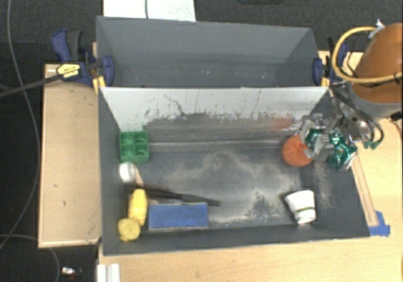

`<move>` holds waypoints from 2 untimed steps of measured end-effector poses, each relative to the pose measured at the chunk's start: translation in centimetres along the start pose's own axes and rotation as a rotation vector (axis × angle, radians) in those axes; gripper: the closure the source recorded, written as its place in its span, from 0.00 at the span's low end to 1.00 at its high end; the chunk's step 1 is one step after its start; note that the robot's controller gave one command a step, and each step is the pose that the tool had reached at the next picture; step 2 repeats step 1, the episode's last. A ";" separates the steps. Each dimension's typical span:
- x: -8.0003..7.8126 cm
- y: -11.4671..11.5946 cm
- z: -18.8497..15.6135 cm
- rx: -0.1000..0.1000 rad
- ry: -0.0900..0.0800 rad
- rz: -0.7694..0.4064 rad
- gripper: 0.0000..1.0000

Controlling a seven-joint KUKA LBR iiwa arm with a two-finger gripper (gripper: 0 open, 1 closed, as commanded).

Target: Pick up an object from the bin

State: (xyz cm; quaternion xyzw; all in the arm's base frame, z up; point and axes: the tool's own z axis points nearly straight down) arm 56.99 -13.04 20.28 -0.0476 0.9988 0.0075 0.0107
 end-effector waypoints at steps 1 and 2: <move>0.6 0.3 -3.9 0.004 -0.003 -0.214 1.00; 0.6 0.3 -3.9 0.004 -0.003 -0.214 1.00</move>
Offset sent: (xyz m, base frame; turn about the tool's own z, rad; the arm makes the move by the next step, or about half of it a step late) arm -0.0012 0.0032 -0.1328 -0.0718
